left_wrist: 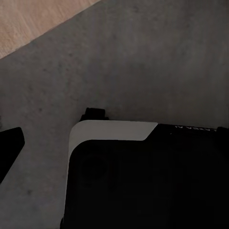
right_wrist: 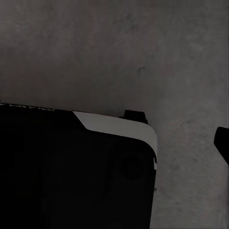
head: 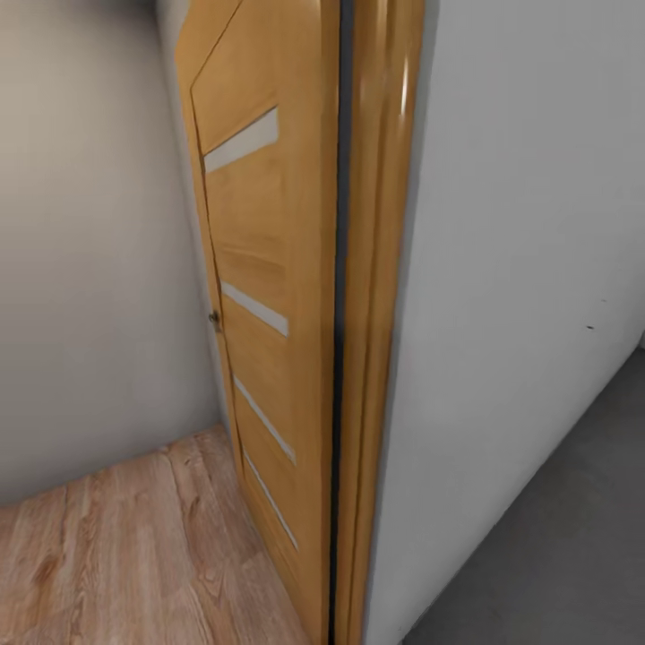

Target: Move the two storage containers from the living room to the garage. In the garage, place one container on the floor and stack the other container on top of it (either order is fine).

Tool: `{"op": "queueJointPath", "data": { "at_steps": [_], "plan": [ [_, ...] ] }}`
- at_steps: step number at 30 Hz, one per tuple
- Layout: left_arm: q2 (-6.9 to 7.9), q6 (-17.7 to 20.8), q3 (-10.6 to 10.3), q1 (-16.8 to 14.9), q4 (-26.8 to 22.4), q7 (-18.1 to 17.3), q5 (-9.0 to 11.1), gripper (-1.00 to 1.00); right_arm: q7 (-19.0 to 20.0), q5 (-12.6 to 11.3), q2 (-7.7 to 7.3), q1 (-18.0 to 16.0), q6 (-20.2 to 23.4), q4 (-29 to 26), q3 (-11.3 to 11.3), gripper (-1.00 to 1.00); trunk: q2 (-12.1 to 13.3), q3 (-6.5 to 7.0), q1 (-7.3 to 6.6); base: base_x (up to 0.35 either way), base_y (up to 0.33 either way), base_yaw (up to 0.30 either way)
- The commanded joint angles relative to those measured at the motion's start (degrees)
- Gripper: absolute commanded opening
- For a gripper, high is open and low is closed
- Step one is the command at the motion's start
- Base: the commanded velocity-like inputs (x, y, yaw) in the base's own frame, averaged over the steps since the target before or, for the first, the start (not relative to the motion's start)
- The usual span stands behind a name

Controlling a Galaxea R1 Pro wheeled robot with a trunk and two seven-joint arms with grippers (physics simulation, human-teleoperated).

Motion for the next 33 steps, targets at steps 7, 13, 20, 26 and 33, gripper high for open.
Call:
{"op": "queueJointPath", "data": {
  "at_steps": [7, 13, 20, 26, 33],
  "plan": [
    [0.01, -0.67, 0.24, -0.06, 0.08, -0.06, 0.42, 1.00, 0.06, -0.59, 0.05, -0.03, -0.11, 0.12, 0.43, 1.00, -0.04, -0.07, 0.04, 0.291, 0.000, 0.197],
    [0.04, -0.86, 0.24, -0.06, 0.08, -0.06, 0.45, 1.00, 0.06, -0.53, 0.11, -0.03, -0.13, 0.14, 0.50, 1.00, -0.04, -0.07, 0.04, 0.052, 0.000, 0.020],
    [-0.01, -0.88, 0.24, -0.06, 0.08, -0.06, 0.49, 1.00, 0.06, -0.44, 0.05, -0.03, -0.20, 0.14, 0.51, 1.00, -0.04, -0.07, 0.04, 0.005, 0.000, 0.114],
    [0.03, -0.88, 0.24, -0.06, 0.08, -0.06, 0.49, 1.00, 0.06, -0.43, 0.05, -0.04, -0.20, 0.15, 0.51, 1.00, -0.04, -0.07, 0.04, 0.000, 0.000, 0.253],
    [0.03, -0.88, 0.24, -0.06, 0.08, -0.06, 0.49, 1.00, 0.06, -0.43, 0.05, -0.03, -0.20, 0.13, 0.51, 1.00, -0.04, -0.07, 0.04, 0.000, 0.000, 0.273]
  ]
}}
